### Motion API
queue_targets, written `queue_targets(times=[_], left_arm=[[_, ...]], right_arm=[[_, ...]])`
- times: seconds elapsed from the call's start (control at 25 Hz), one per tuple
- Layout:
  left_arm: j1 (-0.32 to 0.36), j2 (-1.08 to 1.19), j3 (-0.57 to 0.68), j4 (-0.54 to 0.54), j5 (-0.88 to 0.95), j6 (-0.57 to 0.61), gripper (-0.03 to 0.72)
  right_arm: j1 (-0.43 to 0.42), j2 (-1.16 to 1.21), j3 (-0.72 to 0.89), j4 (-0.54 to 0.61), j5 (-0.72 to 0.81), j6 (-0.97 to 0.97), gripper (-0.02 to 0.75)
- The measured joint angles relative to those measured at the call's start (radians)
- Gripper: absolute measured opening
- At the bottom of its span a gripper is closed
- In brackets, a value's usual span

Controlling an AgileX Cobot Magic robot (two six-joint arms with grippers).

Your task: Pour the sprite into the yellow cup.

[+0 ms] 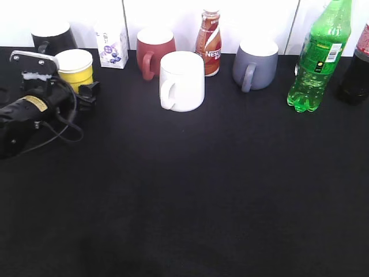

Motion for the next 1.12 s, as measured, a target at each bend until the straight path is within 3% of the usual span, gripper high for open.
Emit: queue_targets(times=[0.56, 0.64, 0.76, 0.88, 0.96, 1.12], left_arm=[[0.005, 0.063, -0.098, 0.025, -0.037, -0.023, 0.642], [0.005, 0.079, -0.109, 0.046, -0.046, -0.027, 0.598], [0.005, 0.081, -0.109, 0.077, -0.076, -0.027, 0.473], [0.006, 0.081, -0.106, 0.098, -0.158, -0.027, 0.442], [0.006, 0.062, -0.051, 0.119, -0.247, -0.027, 0.44], [0.006, -0.109, 0.136, 0.311, -0.276, -0.028, 0.44]], right_arm=[[0.0, 0.0, 0.0, 0.008, 0.0, 0.0, 0.585], [0.0, 0.0, 0.0, 0.008, 0.0, 0.0, 0.585], [0.0, 0.0, 0.0, 0.008, 0.0, 0.0, 0.585], [0.0, 0.0, 0.0, 0.008, 0.0, 0.0, 0.585], [0.0, 0.0, 0.0, 0.008, 0.0, 0.0, 0.585], [0.0, 0.0, -0.005, 0.019, -0.011, 0.0, 0.585]])
